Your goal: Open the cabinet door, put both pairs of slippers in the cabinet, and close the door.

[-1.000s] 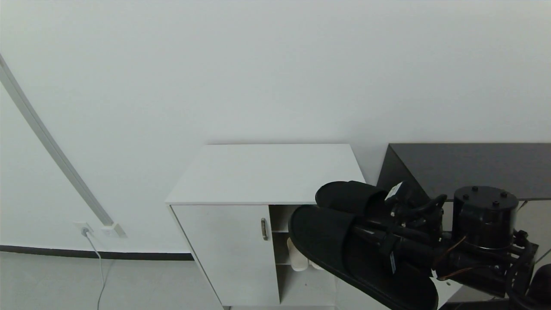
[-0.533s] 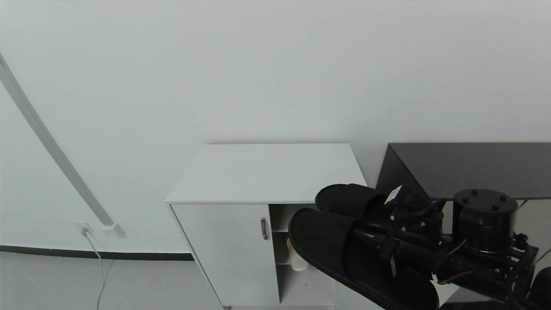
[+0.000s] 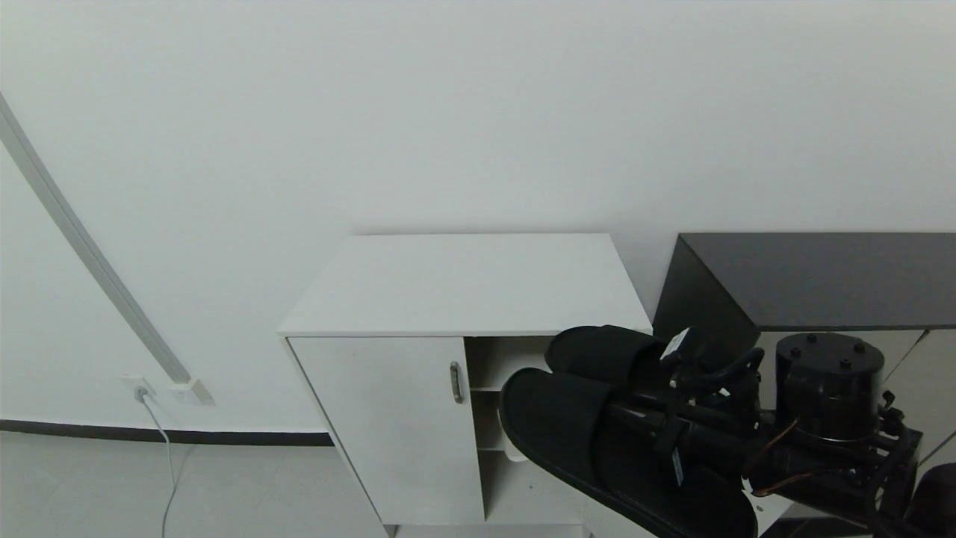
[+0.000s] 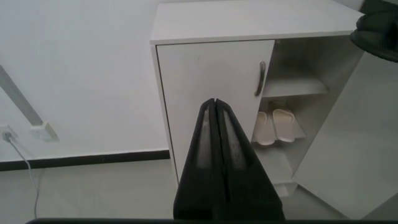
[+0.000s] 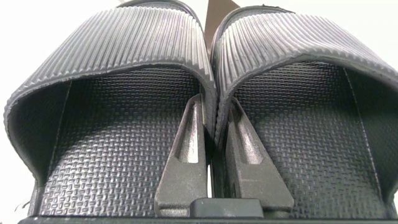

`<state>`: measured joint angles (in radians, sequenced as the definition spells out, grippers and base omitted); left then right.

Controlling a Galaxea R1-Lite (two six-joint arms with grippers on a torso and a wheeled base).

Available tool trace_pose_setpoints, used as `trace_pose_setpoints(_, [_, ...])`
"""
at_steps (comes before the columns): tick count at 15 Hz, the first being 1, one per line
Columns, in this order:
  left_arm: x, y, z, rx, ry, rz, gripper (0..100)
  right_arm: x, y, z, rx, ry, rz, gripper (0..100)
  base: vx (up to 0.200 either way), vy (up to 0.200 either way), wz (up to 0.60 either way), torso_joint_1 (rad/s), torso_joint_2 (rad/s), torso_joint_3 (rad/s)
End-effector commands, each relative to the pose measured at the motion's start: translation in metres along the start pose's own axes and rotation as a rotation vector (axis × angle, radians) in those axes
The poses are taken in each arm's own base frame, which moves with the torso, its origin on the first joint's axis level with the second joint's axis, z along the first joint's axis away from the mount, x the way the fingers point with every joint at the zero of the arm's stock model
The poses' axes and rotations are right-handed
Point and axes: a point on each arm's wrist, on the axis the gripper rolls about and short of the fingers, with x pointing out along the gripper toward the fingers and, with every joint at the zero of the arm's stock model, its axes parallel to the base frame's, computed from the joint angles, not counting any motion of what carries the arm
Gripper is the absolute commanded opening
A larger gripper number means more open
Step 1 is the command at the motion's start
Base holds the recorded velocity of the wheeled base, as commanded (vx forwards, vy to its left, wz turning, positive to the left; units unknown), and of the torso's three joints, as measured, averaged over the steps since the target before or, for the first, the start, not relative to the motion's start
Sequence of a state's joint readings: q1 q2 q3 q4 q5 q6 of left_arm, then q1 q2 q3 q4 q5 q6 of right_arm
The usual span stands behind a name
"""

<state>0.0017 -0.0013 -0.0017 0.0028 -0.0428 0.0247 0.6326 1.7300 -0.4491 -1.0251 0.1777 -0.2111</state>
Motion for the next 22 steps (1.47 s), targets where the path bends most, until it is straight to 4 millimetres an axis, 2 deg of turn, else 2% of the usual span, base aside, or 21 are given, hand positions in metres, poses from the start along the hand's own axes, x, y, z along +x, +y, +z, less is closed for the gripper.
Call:
trace_pose_setpoints(1, [0.0001, 0.0000, 0.0000, 0.000, 0.002, 0.000, 0, 0.0016, 0.0003, -0.0016, 0.000, 0.006, 0.003, 0, 0.000, 0.000, 0.00, -0.163, 0.35, 0.193])
trace_pose_setpoints(7, [0.0001, 0.0000, 0.0001, 0.000, 0.000, 0.000, 0, 0.0012, 0.0019, -0.0025, -0.018, 0.010, 0.008, 0, 0.000, 0.000, 0.00, -0.172, 0.40, 0.225])
trace_pose_setpoints(22, [0.0001, 0.0000, 0.0000, 0.000, 0.002, 0.000, 0, 0.0026, 0.0023, -0.0057, -0.020, 0.009, 0.005, 0, 0.000, 0.000, 0.00, -0.204, 0.53, 0.321])
